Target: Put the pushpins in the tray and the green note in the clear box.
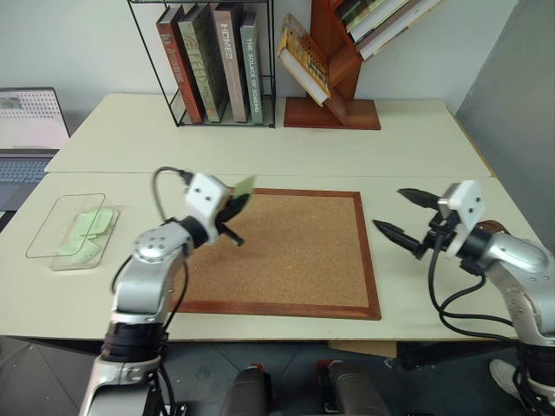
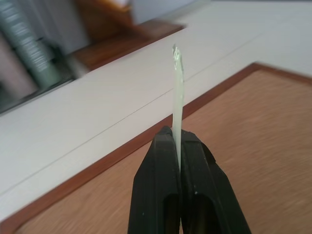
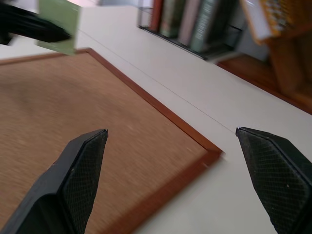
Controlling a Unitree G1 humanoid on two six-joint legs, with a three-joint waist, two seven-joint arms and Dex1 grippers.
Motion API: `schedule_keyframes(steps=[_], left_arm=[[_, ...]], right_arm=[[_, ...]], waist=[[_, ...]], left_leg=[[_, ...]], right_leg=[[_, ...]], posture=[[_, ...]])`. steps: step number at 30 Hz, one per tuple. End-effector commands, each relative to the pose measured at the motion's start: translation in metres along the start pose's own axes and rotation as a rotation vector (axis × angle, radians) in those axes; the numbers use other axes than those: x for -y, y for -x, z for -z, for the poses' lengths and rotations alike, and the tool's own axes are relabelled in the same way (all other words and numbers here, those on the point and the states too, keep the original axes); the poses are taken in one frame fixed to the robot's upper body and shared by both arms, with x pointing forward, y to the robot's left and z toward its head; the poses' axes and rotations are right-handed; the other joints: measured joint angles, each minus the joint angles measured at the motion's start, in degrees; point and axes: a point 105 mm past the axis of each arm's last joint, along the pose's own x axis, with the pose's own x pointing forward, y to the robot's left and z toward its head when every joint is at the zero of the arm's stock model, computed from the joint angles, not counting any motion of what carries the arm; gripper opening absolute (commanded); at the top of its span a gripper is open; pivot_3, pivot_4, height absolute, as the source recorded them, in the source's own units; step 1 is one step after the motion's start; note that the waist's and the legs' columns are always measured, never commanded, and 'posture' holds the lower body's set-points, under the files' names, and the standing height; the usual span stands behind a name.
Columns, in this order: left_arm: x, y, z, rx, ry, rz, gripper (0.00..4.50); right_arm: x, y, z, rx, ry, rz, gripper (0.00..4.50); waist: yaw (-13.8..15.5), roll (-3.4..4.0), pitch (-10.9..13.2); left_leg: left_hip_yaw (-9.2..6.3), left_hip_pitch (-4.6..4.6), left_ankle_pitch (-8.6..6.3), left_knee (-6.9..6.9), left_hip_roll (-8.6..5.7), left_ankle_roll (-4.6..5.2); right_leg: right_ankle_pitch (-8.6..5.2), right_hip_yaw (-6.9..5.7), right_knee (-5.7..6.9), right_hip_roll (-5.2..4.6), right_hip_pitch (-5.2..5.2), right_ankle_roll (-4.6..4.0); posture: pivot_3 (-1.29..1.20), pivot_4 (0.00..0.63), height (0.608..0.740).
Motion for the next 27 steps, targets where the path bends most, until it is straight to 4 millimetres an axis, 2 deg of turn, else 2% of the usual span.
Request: schedule_keyframes(steps=[1, 5, 9, 11, 17, 24, 26, 27], left_arm=[[-0.048, 0.036, -0.014, -0.003, -0.025, -0.236, 0.0], [-0.079, 0.065, -0.013, -0.047, -0.011, -0.394, 0.0], [-0.132, 0.109, -0.008, -0.108, 0.037, -0.621, 0.0], [-0.147, 0.12, -0.004, -0.134, 0.052, -0.67, 0.0], [-0.172, 0.131, 0.017, -0.168, 0.173, -0.747, 0.0], [-0.173, 0.119, 0.041, -0.217, 0.26, -0.712, 0.0], [-0.176, 0.119, 0.044, -0.225, 0.274, -0.734, 0.41], [-0.177, 0.119, 0.044, -0.225, 0.275, -0.741, 0.47]], right_arm=[[-0.037, -0.039, -0.028, 0.074, 0.025, -0.264, 4.47], [-0.053, -0.059, -0.03, 0.041, -0.009, -0.384, 4.47], [-0.069, -0.07, -0.021, -0.016, -0.041, -0.489, 4.47], [-0.076, -0.073, -0.018, -0.034, -0.034, -0.519, 4.47], [-0.079, -0.077, -0.014, -0.049, -0.015, -0.51, 4.47], [-0.08, -0.079, -0.014, -0.048, -0.005, -0.504, 4.47], [-0.079, -0.079, -0.016, -0.043, -0.004, -0.496, 4.5], [-0.078, -0.079, -0.017, -0.04, -0.005, -0.491, 4.5]], waist=[[-0.21, -0.17, 0.09], [0.67, -0.26, 0.14], [1.72, -0.29, 0.14], [1.71, -0.29, 0.15], [1.83, -0.34, 0.12], [1.61, -0.38, 0.1], [1.61, -0.38, 0.1], [1.6, -0.4, 0.1]], left_leg=[[-0.01, 0.01, 0.0, 0.02, 0.0, 0.0], [-0.2, -0.03, 0.0, 0.01, 0.04, -0.01], [-0.24, -0.16, 0.0, -0.01, -0.15, -0.02], [-0.18, -0.17, 0.0, -0.01, -0.24, -0.02], [-0.2, -0.14, 0.0, 0.01, -0.26, -0.02], [-0.2, -0.13, 0.0, 0.01, -0.23, -0.03], [-0.21, -0.15, 0.0, 0.0, -0.22, -0.03], [-0.2, -0.15, 0.0, 0.0, -0.22, -0.03]], right_leg=[[0.0, 0.0, 0.01, -0.07, 0.0, 0.0], [-0.01, -0.2, 0.01, -0.19, 0.0, -0.04], [-0.05, -0.28, -0.07, -0.48, -0.03, -0.12], [-0.04, -0.25, -0.1, -0.58, -0.03, -0.11], [-0.03, -0.29, -0.08, -0.63, -0.02, -0.09], [-0.01, -0.3, -0.01, -0.63, -0.04, -0.14], [0.12, -0.3, -0.02, -0.63, -0.05, -0.36], [0.13, -0.3, -0.02, -0.63, -0.05, -0.37]], posture=[[0.0, 0.15, 0.74], [0.0, 0.15, 0.74], [0.0, 0.15, 0.74], [0.0, 0.15, 0.74], [0.0, 0.15, 0.74], [0.0, 0.15, 0.74], [0.0, 0.15, 0.74], [0.0, 0.15, 0.74]])
